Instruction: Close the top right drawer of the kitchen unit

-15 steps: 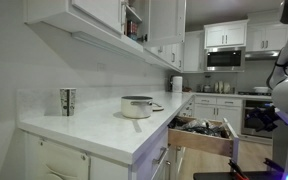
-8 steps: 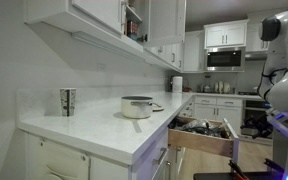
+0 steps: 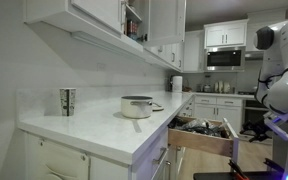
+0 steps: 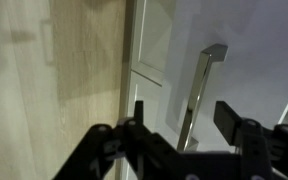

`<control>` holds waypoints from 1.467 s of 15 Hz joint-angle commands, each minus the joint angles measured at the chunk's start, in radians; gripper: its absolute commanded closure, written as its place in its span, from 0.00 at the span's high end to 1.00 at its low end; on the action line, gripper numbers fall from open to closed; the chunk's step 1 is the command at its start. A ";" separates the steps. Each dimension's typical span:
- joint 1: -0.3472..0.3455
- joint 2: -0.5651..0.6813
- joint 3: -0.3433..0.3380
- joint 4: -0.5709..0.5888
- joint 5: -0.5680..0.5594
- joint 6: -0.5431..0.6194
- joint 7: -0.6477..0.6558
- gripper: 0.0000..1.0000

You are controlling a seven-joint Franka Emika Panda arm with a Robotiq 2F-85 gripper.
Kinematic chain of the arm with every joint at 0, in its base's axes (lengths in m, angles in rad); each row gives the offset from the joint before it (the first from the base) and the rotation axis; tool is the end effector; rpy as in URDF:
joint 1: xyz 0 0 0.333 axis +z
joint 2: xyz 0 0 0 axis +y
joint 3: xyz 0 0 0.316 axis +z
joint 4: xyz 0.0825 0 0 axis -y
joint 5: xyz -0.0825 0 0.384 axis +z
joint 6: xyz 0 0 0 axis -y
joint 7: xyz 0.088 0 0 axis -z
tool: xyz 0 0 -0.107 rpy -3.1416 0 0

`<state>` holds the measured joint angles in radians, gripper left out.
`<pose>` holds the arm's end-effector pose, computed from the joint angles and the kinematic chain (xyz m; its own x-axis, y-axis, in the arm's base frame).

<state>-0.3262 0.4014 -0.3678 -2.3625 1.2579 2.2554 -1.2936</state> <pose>0.3648 -0.2878 0.1452 0.8618 -0.4802 0.1635 -0.2920 -0.7332 -0.6141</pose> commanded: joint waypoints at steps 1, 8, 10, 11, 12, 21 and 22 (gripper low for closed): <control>-0.038 -0.005 0.027 0.014 -0.001 -0.049 0.026 0.45; -0.060 -0.020 0.033 -0.006 0.014 -0.117 0.001 0.00; -0.065 -0.028 0.035 -0.015 0.028 -0.150 -0.009 0.00; -0.066 -0.031 0.039 -0.020 0.046 -0.167 -0.019 0.00; -0.063 -0.032 0.040 -0.024 0.060 -0.180 -0.026 0.00; 0.007 -0.019 0.108 -0.010 0.153 -0.179 -0.072 0.00; 0.016 -0.018 0.116 -0.008 0.167 -0.173 -0.081 0.00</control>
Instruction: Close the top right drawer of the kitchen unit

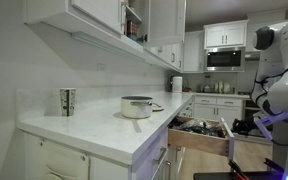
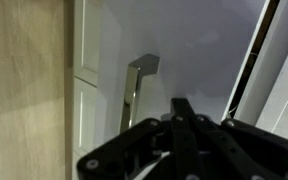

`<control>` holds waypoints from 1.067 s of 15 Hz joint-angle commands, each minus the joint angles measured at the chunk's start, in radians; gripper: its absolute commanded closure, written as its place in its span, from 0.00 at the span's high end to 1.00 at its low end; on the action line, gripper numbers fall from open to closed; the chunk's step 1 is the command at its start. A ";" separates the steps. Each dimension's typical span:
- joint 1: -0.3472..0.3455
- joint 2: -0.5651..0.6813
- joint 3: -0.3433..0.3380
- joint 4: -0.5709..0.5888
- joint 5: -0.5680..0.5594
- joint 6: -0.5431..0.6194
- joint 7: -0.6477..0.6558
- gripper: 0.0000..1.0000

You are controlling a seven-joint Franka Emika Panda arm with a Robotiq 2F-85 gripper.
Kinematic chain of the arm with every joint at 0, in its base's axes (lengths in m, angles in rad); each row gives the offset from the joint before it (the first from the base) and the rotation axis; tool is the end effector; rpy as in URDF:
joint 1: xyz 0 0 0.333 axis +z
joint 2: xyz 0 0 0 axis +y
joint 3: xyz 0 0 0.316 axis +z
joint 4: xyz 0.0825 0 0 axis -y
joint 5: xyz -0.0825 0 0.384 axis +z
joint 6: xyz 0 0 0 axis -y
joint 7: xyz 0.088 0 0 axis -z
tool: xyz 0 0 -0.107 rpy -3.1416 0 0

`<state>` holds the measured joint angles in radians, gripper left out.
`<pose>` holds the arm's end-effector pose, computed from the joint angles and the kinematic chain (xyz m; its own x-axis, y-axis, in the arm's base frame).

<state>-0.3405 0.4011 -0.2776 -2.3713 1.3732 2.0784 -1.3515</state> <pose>0.3926 -0.2313 0.1416 0.8693 -0.4608 0.1786 -0.1628 -0.6082 -0.7769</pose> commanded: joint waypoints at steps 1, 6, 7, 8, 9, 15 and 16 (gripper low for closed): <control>0.040 -0.012 0.034 0.004 0.068 0.009 -0.029 0.00; 0.112 -0.020 0.071 -0.010 0.159 0.050 -0.059 0.00; 0.125 -0.015 0.077 -0.007 0.175 0.057 -0.057 0.00; 0.136 -0.011 0.082 -0.005 0.194 0.058 -0.064 0.00; 0.150 -0.004 0.089 -0.005 0.219 0.066 -0.075 0.00; 0.221 -0.005 0.116 -0.041 0.323 0.106 -0.159 0.00; 0.230 -0.007 0.119 -0.048 0.340 0.108 -0.172 0.00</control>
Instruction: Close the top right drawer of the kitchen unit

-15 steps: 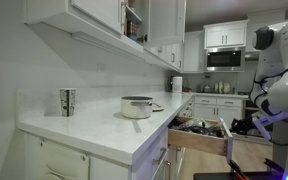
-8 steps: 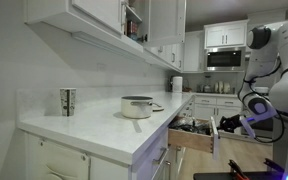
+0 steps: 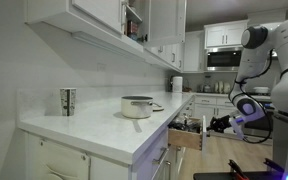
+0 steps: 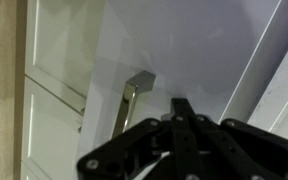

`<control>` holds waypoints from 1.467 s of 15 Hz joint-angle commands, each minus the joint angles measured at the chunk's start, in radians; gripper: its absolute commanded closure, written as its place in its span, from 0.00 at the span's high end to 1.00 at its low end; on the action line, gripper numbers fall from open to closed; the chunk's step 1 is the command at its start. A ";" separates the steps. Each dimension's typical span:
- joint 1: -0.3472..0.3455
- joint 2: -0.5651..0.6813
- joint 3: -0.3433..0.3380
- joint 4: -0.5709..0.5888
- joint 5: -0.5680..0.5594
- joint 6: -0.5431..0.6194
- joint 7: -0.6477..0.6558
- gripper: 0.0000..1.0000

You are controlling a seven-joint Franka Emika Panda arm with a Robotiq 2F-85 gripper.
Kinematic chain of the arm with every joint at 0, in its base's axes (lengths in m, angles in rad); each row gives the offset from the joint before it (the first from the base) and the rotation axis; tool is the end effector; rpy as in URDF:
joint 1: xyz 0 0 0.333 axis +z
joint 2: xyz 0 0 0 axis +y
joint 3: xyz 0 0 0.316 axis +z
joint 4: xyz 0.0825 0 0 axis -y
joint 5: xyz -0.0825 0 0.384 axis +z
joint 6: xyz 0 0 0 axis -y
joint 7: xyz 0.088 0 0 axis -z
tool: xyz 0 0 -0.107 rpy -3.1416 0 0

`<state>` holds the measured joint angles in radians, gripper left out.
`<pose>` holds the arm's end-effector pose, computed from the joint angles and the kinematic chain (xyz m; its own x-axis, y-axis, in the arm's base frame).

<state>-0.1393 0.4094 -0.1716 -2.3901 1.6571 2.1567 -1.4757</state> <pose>0.4447 -0.1081 0.1325 0.8783 -0.3943 0.2706 -0.0318 -0.6128 -0.7896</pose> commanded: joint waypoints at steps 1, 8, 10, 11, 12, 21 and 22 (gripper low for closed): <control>0.037 -0.013 0.016 -0.034 0.074 0.030 -0.066 0.00; 0.093 0.031 0.043 -0.031 0.289 0.015 -0.222 0.00; 0.119 0.049 0.053 -0.025 0.360 0.019 -0.270 0.00; 0.133 0.056 0.058 -0.024 0.393 0.020 -0.290 0.00; 0.146 0.064 0.062 -0.021 0.422 0.019 -0.308 0.00; 0.264 0.154 0.101 0.059 0.695 0.004 -0.454 0.00; 0.274 0.162 0.103 0.068 0.718 -0.002 -0.470 0.00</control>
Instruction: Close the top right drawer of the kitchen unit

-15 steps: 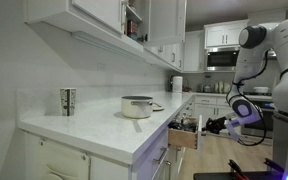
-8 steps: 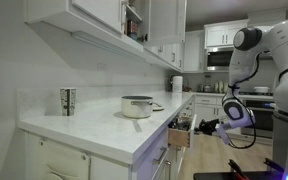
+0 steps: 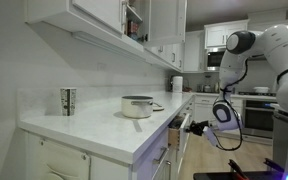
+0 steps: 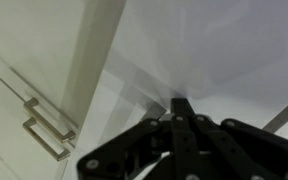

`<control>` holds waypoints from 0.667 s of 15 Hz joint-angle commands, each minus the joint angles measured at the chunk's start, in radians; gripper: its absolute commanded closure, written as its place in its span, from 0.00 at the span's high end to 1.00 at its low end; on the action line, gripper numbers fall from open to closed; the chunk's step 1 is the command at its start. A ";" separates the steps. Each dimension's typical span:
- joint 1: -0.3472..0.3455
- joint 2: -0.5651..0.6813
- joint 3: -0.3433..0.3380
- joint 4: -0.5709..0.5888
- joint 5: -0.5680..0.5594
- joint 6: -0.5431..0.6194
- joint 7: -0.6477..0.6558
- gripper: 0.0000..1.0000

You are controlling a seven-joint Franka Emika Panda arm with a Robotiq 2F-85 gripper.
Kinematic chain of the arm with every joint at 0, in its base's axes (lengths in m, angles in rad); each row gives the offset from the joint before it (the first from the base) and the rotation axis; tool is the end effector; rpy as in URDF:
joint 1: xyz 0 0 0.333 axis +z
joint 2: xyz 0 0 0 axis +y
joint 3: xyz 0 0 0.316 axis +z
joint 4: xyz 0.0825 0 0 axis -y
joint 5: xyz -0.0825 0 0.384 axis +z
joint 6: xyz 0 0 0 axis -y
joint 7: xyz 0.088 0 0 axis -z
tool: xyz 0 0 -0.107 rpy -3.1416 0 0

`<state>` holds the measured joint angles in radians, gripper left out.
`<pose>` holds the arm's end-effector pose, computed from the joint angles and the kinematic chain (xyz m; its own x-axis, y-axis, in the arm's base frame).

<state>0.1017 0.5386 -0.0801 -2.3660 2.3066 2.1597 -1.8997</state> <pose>0.4600 0.0347 0.0851 0.7508 -0.4587 0.4753 0.0966 -0.6356 -0.7659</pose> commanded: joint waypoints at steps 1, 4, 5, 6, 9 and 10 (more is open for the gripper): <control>0.043 0.039 0.012 0.052 0.084 -0.004 -0.058 0.00; 0.064 0.061 0.015 0.077 0.127 -0.015 -0.101 0.00; 0.069 0.066 0.019 0.083 0.139 -0.020 -0.108 0.00; 0.073 0.068 0.021 0.085 0.147 -0.025 -0.117 0.00; 0.083 0.072 0.028 0.086 0.169 -0.045 -0.141 0.00; 0.085 0.074 0.030 0.085 0.173 -0.052 -0.150 0.00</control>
<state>0.1665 0.5923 -0.0630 -2.3053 2.4431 2.1380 -2.0123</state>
